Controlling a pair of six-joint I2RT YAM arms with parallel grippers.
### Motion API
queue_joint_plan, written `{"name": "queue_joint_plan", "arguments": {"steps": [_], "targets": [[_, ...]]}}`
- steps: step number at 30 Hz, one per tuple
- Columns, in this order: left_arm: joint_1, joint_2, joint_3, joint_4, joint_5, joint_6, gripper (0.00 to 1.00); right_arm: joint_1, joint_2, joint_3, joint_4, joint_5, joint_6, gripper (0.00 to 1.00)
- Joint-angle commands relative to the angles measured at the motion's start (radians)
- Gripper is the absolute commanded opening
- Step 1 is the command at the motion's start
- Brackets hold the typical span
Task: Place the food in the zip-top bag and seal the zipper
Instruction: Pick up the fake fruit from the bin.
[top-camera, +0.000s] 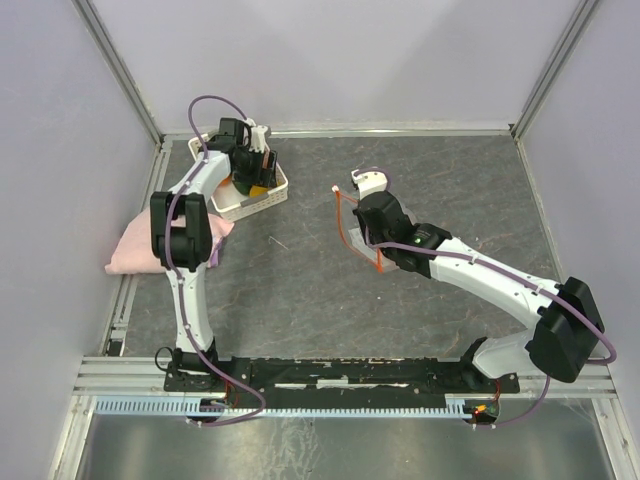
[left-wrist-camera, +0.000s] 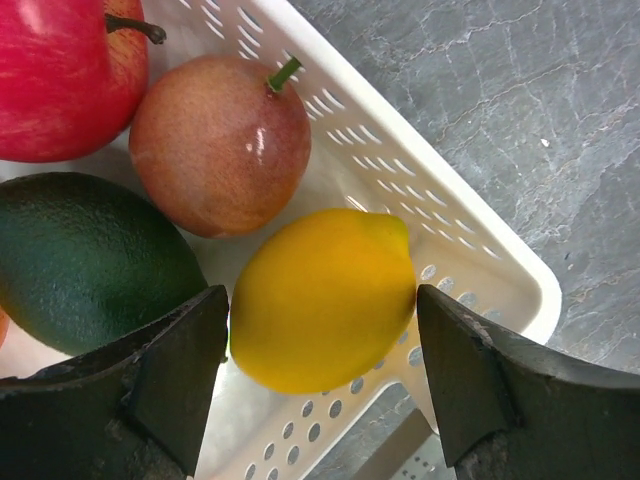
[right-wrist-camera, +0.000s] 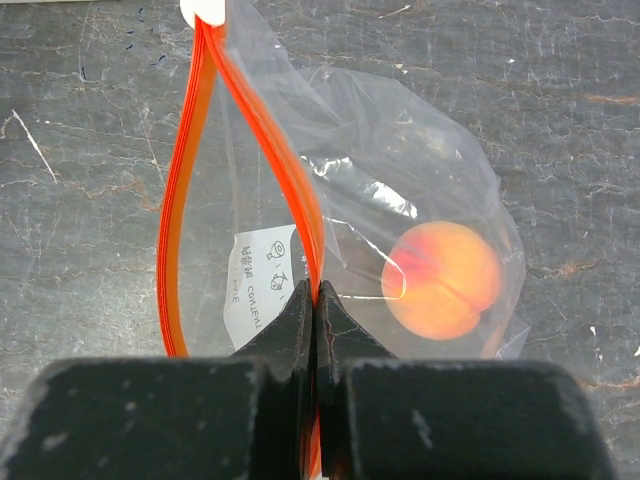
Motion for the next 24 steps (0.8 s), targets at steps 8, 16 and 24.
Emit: {"name": "queue_joint_plan", "arguments": {"steps": [8, 16, 24], "targets": [[-0.002, 0.081, 0.094, -0.072, 0.019, 0.07, 0.81, -0.008, -0.026, -0.001, 0.033, -0.014, 0.003, 0.01], [-0.002, 0.097, 0.11, -0.087, 0.005, 0.057, 0.8, -0.009, -0.021, 0.0, 0.037, -0.022, 0.007, 0.02], [-0.003, 0.058, 0.111, -0.088, -0.02, 0.018, 0.53, -0.011, -0.028, 0.0, 0.037, -0.023, 0.009, 0.02]]}}
